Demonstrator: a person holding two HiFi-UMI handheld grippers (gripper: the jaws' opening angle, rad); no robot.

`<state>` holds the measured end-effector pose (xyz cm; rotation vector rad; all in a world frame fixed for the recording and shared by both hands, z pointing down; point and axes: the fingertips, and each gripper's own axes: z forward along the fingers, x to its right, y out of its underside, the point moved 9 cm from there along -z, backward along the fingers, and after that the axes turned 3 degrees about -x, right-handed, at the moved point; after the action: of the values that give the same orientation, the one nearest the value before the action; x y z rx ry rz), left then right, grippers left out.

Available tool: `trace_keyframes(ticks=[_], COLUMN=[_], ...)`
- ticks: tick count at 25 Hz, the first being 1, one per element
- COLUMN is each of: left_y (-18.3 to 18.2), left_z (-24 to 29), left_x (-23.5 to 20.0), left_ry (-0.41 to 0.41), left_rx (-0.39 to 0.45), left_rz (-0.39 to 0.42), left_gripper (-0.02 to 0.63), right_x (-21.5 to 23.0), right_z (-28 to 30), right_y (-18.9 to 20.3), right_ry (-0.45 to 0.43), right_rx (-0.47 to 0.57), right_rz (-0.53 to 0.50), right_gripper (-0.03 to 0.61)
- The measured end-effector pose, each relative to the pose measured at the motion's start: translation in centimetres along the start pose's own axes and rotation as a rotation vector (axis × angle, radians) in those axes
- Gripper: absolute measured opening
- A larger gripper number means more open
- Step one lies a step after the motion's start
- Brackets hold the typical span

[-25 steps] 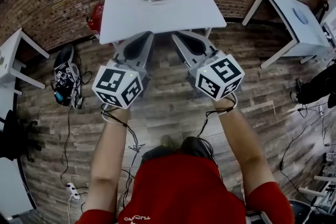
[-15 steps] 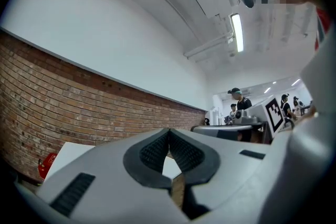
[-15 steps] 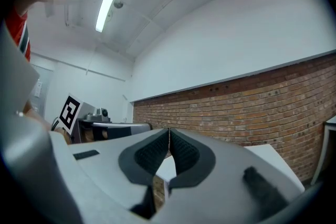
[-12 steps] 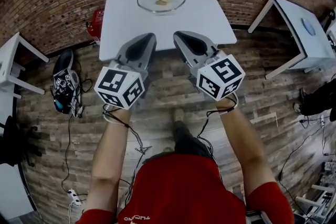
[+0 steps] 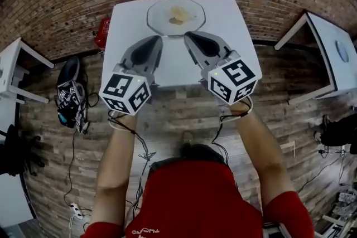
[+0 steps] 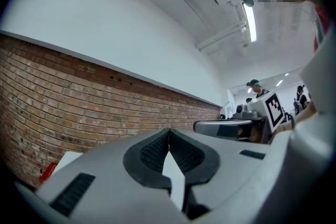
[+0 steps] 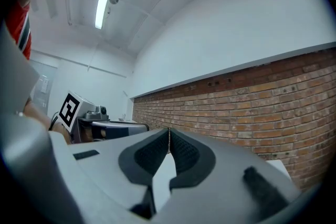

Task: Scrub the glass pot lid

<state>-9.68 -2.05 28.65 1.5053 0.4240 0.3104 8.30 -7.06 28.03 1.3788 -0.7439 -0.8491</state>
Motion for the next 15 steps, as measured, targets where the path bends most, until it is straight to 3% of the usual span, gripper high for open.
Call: trace_keyframes(ticks=[6,15], left_y=[0.1,2.3], left_z=[6.0,12.0], left_x=[-4.4,-11.4], left_ry=[-0.062,-0.1], left_rx=[-0.034,-0.102], left_rz=[0.001,-0.023], left_gripper=[0.018,0.018], right_x=[6.1,11.0], right_z=[5.5,12.9], right_y=[0.1,2.0], right_ry=[-0.018,-0.014], right_rx=[-0.032,-0.085], right_rz=[-0.015,-0.005], right_gripper=[0.031,0.031])
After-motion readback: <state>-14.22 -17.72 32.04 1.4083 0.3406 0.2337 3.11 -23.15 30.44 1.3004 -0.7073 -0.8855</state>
